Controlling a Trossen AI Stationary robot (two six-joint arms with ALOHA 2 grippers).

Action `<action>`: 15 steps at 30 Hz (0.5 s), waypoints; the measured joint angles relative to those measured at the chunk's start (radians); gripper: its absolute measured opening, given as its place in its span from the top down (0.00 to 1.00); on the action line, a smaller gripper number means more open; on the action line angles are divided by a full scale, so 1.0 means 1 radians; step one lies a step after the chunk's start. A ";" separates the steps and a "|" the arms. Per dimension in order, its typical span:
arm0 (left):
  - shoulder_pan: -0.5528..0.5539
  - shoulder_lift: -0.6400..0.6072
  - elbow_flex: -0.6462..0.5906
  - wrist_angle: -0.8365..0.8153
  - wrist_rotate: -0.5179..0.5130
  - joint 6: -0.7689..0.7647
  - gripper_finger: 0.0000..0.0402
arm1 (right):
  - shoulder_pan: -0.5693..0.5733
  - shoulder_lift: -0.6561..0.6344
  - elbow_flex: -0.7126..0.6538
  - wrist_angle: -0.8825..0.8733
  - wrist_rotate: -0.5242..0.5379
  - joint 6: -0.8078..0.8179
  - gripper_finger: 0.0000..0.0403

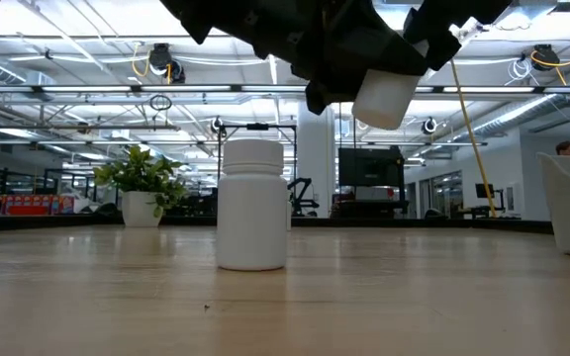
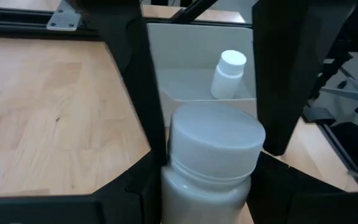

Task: Pick and place pill bottles into a basket
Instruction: Put the white pill bottle into the gray bin

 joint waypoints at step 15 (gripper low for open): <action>0.000 0.001 -0.001 0.006 0.007 0.008 0.56 | 0.008 0.009 -0.001 -0.006 0.039 -0.017 0.53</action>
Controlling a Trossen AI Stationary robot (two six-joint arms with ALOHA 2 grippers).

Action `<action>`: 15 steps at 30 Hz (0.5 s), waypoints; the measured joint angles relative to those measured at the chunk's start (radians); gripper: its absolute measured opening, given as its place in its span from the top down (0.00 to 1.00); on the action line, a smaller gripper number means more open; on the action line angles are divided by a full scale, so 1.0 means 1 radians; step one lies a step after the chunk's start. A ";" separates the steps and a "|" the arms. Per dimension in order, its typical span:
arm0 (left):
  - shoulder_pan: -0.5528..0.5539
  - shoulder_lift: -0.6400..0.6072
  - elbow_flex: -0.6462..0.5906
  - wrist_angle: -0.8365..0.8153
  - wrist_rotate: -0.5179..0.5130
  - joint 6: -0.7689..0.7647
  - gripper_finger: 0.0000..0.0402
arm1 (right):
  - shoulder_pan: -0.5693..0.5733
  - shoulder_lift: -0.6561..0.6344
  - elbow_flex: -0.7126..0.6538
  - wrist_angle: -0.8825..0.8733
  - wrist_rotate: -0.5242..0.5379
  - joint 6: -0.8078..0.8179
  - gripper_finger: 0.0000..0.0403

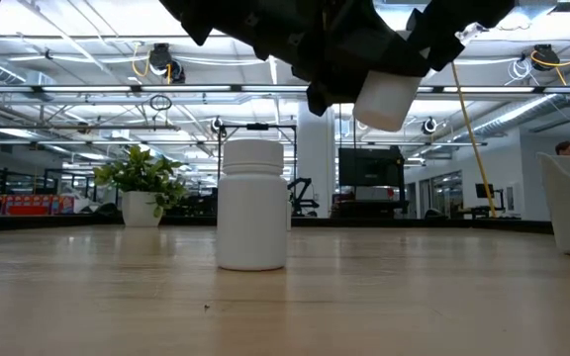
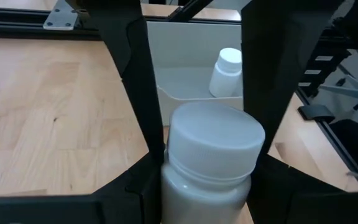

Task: Pick and place pill bottles into a basket
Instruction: Put the white pill bottle into the gray bin

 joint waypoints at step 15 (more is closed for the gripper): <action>0.000 0.000 0.000 0.013 -0.014 -0.008 0.32 | 0.029 -0.027 0.000 -0.013 0.039 -0.002 0.64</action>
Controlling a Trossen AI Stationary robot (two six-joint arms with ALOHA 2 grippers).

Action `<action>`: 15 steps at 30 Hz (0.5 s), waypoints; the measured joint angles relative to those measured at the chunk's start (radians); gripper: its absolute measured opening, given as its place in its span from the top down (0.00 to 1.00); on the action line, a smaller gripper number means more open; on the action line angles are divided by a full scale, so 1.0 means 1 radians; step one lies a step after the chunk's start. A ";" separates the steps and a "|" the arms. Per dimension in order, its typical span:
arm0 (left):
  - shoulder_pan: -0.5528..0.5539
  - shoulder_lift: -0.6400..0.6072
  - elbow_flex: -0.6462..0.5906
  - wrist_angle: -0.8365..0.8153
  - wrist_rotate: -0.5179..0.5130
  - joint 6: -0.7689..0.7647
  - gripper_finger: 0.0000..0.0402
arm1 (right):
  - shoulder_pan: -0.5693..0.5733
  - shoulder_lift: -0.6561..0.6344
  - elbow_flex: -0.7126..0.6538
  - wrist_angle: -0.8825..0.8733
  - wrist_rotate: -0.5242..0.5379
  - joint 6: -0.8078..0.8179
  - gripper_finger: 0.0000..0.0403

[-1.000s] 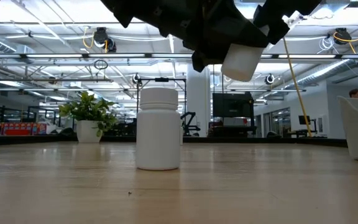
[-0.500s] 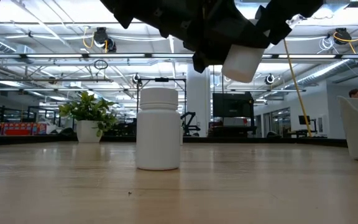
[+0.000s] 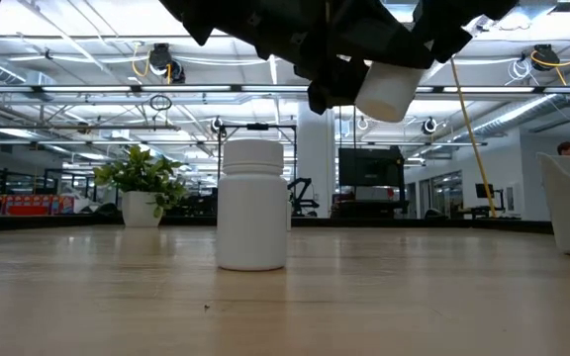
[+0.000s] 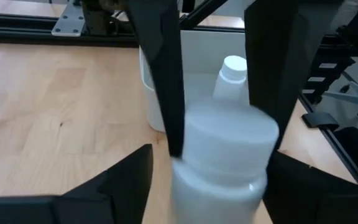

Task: Pick and place pill bottles into a basket
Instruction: Put the white pill bottle into the gray bin

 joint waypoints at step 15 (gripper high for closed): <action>0.008 0.000 0.000 -0.059 -0.093 0.004 0.18 | 0.161 -0.188 0.000 -0.223 0.233 0.240 0.64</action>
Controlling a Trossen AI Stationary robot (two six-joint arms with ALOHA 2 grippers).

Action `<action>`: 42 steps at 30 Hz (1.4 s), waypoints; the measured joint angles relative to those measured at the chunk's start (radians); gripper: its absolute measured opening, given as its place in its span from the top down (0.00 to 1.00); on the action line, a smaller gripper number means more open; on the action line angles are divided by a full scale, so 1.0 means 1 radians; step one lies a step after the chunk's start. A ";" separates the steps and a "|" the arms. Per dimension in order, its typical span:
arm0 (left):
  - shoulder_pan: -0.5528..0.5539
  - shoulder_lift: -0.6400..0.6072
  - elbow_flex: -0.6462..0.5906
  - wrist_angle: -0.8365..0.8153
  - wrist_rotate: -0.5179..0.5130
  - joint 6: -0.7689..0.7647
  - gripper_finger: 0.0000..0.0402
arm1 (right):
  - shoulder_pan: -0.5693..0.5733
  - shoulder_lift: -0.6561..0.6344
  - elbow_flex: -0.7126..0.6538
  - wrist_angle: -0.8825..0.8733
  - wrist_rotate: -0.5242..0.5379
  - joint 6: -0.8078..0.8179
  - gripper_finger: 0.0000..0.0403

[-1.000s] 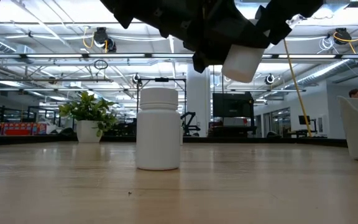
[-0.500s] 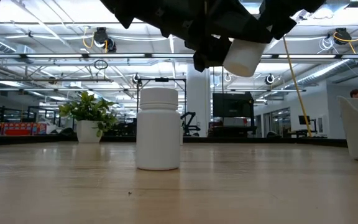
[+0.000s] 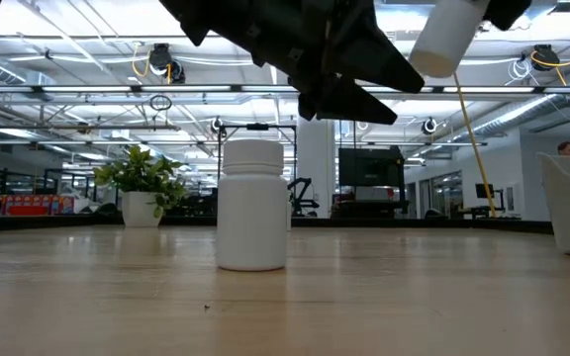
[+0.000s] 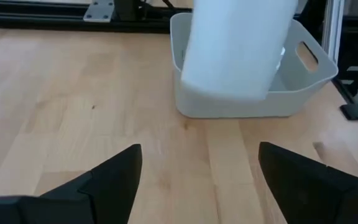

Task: Pick and place pill bottles into a basket
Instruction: Put the white pill bottle into the gray bin

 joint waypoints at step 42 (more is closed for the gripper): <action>0.020 -0.623 -0.602 0.540 0.090 0.047 0.27 | 0.239 0.026 0.000 -0.516 -0.187 0.827 0.64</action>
